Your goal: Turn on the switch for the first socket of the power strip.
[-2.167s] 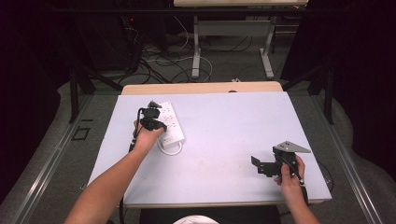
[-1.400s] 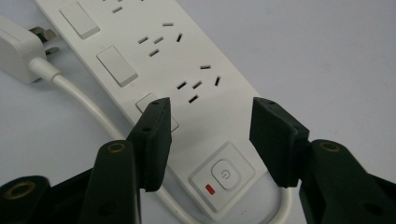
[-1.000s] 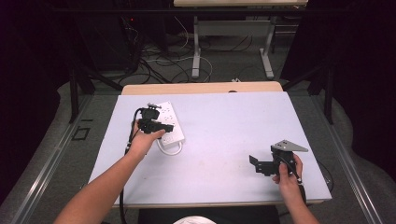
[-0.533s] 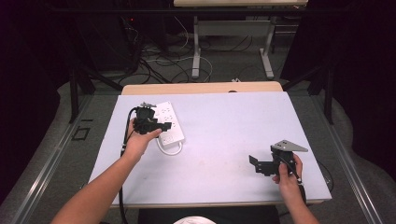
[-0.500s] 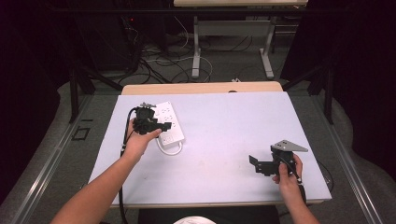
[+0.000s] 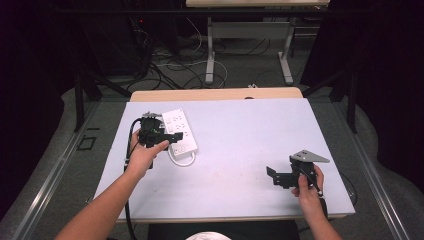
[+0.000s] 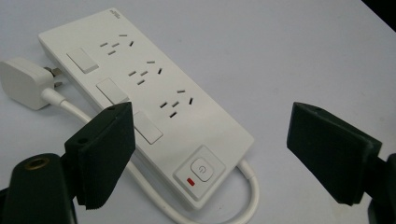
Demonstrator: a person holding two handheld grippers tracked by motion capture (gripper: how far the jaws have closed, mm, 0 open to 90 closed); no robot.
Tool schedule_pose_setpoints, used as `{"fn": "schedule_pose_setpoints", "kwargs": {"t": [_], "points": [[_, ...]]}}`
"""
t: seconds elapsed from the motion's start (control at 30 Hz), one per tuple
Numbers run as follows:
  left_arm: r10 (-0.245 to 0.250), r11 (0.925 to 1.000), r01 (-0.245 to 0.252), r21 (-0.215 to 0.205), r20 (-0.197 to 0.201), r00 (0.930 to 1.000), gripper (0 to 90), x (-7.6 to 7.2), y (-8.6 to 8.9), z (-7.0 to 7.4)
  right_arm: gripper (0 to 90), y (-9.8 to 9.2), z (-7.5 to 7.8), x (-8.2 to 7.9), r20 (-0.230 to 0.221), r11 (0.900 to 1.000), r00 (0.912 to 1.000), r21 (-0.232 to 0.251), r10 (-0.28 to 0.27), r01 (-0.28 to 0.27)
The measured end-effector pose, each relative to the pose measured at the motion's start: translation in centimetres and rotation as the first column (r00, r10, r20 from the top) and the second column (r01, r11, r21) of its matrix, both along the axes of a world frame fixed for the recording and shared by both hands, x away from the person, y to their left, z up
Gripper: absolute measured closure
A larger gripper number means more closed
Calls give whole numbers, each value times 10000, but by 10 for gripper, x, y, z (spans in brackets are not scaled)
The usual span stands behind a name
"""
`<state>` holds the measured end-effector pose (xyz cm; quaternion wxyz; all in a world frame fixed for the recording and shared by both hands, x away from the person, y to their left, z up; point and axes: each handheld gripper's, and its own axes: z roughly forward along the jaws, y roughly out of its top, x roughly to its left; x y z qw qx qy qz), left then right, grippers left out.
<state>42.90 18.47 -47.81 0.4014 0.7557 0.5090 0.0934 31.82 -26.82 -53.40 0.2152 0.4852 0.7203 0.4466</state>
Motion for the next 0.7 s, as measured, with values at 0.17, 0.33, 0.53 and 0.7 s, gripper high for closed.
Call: {"fn": "schedule_pose_setpoints", "kwargs": {"t": [0.17, 0.33, 0.53, 0.7], "points": [[-96, 9994, 100, -332, 101, 9999, 16, -6, 3, 0, 0, 0, 0, 0, 3, 10000, 10000, 26, -25, 25], [-47, 9984, 66, -567, 325, 9995, 4, -15, 6, -1, 0, 0, 0, 0, -2, 10000, 10000, -5, -12, 12], [-468, 9971, 500, -570, 564, 9973, 4, -27, 11, 2, 0, 0, 0, 0, -23, 10000, 10000, -7, -9, 9], [-500, 9976, 538, -445, 827, 9953, 7, -39, 12, 5, 0, 1, 0, 0, 37, 10000, 10000, -34, -30, 30]]}}
